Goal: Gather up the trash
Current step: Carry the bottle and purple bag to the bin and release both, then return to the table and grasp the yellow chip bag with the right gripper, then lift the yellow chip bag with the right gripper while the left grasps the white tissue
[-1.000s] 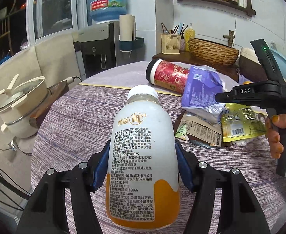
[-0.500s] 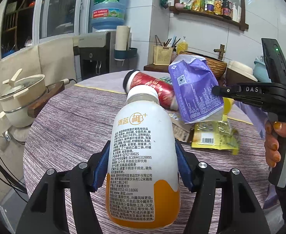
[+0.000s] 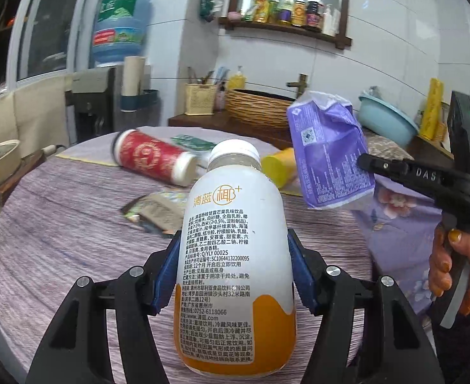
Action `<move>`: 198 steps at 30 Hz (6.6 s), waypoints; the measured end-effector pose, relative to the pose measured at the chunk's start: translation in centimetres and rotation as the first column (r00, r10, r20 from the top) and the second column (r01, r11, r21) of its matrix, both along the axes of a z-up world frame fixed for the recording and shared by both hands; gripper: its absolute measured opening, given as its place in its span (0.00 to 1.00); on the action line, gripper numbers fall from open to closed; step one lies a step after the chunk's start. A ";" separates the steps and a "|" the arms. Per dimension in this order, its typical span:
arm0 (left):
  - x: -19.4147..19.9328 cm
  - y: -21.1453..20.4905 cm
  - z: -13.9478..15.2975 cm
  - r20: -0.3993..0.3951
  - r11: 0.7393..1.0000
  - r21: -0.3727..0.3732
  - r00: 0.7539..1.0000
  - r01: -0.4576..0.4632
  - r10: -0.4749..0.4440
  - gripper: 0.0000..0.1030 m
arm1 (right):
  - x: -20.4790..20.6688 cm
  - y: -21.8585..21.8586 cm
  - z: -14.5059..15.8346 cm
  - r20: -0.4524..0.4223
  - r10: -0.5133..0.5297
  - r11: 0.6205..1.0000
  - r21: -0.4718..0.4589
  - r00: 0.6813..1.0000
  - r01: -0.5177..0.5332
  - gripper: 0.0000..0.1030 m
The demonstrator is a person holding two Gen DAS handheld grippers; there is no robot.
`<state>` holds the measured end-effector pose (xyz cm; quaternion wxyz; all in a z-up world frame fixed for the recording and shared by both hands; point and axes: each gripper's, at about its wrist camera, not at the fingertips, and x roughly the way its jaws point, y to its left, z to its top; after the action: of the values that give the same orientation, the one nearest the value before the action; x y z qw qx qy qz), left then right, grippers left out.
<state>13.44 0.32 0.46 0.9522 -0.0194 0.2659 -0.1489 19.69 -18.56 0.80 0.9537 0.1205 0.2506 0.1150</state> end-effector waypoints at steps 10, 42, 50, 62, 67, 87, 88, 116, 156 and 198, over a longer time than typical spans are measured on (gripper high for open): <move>-0.7 -9.8 -0.3 -0.005 0.973 -0.017 0.973 0.229 -0.229 0.60 | -5.8 -10.7 -3.9 -0.059 -0.262 0.964 -0.050 0.963 0.259 0.02; -0.3 -28.3 -12.8 -0.250 0.844 0.110 0.836 0.525 -0.488 0.60 | -8.7 -24.6 -21.6 -0.396 -0.534 0.828 -0.065 0.747 0.557 0.59; -0.3 -33.3 -16.0 -0.303 0.800 0.133 0.793 0.585 -0.529 0.60 | -12.4 -28.1 -21.2 -0.397 -0.607 0.764 -0.050 0.688 0.644 0.59; 1.7 -35.0 -19.9 -0.385 0.819 0.136 0.792 0.557 -0.474 0.88 | -14.6 -29.6 -22.1 -0.426 -0.628 0.737 -0.057 0.651 0.674 0.59; 0.8 -34.2 -18.3 -0.354 0.818 0.128 0.796 0.562 -0.491 0.92 | -14.4 -29.4 -22.0 -0.430 -0.629 0.736 -0.064 0.647 0.674 0.59; -2.3 -20.3 -5.1 -0.127 0.905 0.048 0.901 0.422 -0.414 0.95 | -8.6 -19.5 -14.5 -0.319 -0.423 0.895 -0.003 0.848 0.445 0.72; -2.2 -18.9 -4.7 -0.116 0.919 0.055 0.917 0.391 -0.383 0.95 | -7.8 -18.2 -13.9 -0.311 -0.391 0.911 0.000 0.866 0.411 0.75; 1.7 6.8 -4.7 -0.187 0.990 0.078 0.974 -0.115 0.128 0.95 | 10.8 7.0 -8.7 -0.342 0.203 0.973 0.177 0.918 -0.150 0.62; 4.5 0.5 -5.2 -0.259 0.987 0.134 0.965 0.084 -0.047 0.95 | 13.3 3.2 -11.4 -0.371 0.181 0.946 0.319 0.911 -0.058 0.72; 5.1 -0.6 -4.9 -0.250 0.981 0.158 0.966 0.110 -0.068 0.95 | 1.8 2.7 -7.8 -0.151 0.151 0.959 -0.218 0.977 -0.182 0.03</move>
<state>18.57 -0.27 -4.43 0.9028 0.0561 0.3932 -0.1649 21.48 -15.87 -6.97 0.9293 -0.0052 0.3344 0.1568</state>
